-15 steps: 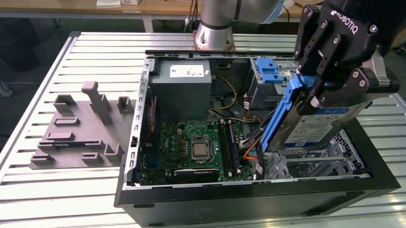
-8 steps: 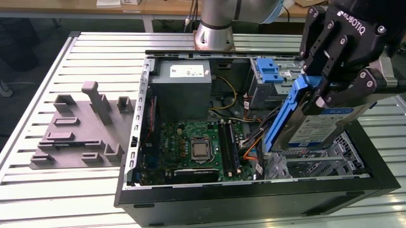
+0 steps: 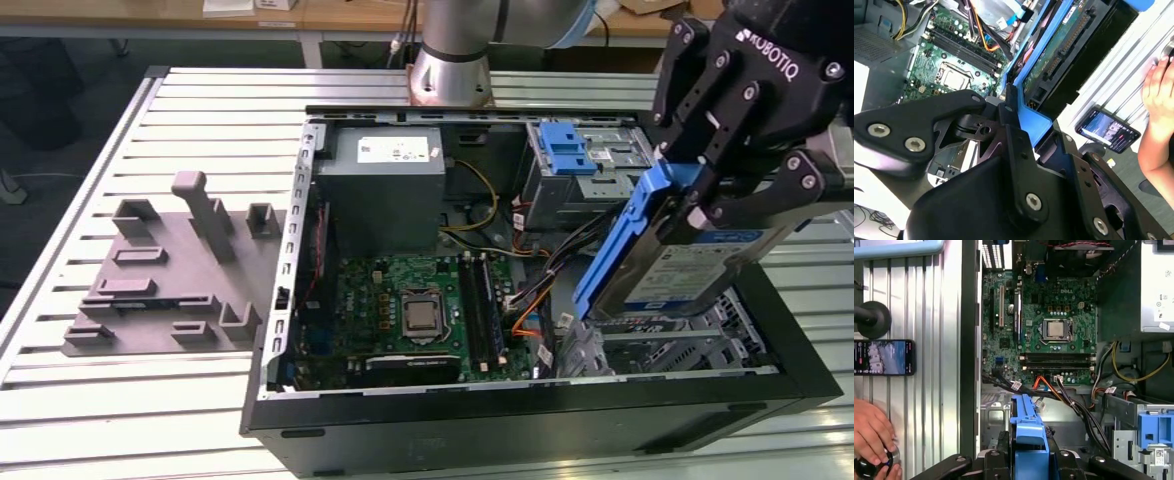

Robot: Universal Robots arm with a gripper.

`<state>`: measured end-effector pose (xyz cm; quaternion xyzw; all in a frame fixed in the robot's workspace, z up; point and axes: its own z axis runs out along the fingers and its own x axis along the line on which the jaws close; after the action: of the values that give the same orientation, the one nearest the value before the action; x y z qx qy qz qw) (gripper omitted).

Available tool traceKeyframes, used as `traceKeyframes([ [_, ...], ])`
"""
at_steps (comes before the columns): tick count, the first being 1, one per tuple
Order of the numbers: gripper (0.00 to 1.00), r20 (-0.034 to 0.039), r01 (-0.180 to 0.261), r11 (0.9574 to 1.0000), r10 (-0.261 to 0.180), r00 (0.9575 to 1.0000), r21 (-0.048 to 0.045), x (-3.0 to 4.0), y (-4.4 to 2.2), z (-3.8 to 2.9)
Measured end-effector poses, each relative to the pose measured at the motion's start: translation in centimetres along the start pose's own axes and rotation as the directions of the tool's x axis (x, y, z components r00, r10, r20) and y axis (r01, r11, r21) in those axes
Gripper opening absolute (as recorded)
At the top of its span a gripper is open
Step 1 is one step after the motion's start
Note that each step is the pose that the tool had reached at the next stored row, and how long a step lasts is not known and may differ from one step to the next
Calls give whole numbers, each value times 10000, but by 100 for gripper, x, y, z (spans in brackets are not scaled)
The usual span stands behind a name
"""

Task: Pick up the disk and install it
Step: 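Insert the disk into the insertion slot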

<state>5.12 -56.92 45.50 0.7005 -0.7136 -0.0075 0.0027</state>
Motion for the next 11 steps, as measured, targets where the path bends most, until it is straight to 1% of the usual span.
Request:
traceKeyframes([
  [11, 36, 0, 0, 10000, 0, 10000, 0, -2, -138, 90],
])
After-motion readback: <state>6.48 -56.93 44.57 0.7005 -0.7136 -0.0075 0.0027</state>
